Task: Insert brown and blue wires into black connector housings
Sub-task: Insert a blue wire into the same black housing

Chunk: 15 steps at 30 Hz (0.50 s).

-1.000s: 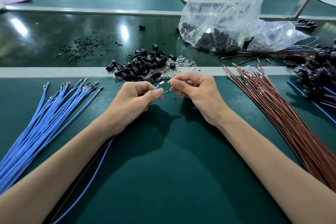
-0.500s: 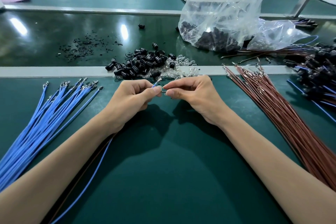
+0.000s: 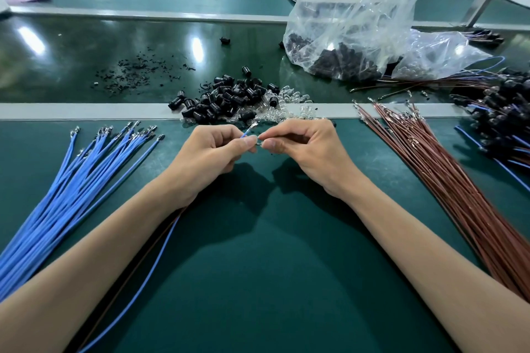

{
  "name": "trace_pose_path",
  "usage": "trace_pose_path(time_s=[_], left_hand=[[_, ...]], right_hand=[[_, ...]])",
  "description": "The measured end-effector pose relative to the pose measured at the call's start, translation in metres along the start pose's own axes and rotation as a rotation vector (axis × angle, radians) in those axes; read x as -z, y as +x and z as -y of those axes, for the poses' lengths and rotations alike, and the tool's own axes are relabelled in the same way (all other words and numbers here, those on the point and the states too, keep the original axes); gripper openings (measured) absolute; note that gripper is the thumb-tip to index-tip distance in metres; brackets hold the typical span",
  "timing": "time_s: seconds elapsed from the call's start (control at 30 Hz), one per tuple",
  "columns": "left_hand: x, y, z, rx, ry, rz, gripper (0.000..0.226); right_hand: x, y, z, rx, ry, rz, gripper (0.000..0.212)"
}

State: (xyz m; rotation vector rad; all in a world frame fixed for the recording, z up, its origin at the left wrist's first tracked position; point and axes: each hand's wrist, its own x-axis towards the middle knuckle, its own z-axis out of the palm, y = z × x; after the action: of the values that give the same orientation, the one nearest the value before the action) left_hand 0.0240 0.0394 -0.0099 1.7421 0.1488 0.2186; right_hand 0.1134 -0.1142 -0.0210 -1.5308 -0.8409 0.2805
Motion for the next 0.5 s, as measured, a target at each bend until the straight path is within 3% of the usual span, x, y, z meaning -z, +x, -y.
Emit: trace_pose_path(time_s=[0.5], left_hand=[[-0.0004, 0.0002, 0.0031, -0.024, 0.013, 0.001, 0.020]], right_hand=[[0.0000, -0.0012, 0.0007, 0.052, -0.103, -0.012, 0.015]])
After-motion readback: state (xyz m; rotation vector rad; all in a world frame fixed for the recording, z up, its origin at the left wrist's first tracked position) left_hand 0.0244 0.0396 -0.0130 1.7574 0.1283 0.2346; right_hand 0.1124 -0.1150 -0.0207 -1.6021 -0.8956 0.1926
